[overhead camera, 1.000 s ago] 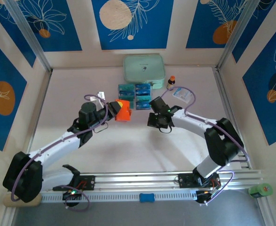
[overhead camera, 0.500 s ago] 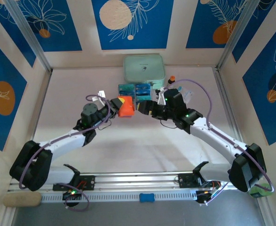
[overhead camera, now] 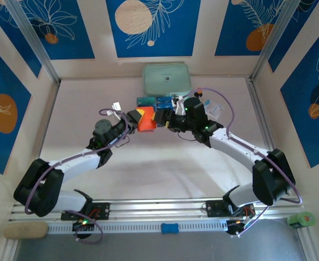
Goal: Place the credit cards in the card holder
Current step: Open the button on the card holder, then open the card holder at the center of the table.
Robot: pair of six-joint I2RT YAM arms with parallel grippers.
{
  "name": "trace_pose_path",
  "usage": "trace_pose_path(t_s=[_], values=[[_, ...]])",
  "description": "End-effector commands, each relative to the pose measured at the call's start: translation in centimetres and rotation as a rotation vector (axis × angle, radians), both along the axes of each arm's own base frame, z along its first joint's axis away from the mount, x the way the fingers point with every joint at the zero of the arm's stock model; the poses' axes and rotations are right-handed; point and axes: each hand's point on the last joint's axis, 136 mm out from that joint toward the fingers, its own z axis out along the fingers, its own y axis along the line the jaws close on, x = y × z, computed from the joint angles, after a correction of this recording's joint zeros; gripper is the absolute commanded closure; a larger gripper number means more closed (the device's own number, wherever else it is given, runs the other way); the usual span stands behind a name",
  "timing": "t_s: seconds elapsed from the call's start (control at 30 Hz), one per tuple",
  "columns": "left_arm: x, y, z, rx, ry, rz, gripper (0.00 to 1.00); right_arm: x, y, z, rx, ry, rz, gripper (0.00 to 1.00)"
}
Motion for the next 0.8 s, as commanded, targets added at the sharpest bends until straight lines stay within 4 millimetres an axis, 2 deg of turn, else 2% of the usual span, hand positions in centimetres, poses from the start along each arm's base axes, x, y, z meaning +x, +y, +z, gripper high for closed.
trace_pose_path(t_s=[0.0, 0.1, 0.47, 0.77], values=[[-0.2, -0.3, 1.3, -0.056, -0.042, -0.014, 1.00, 0.4, -0.5, 0.3, 0.080, -0.007, -0.009, 0.46], [-0.1, -0.5, 1.4, -0.075, -0.044, -0.019, 1.00, 0.4, -0.8, -0.1, 0.101, 0.006, -0.016, 0.51], [0.1, -1.0, 2.4, -0.145, -0.064, -0.023, 1.00, 0.0, -0.4, -0.7, 0.152, 0.043, 0.004, 0.58], [0.4, -1.3, 3.7, -0.217, -0.091, -0.024, 1.00, 0.1, -0.9, -1.3, 0.177, 0.074, -0.011, 0.63]])
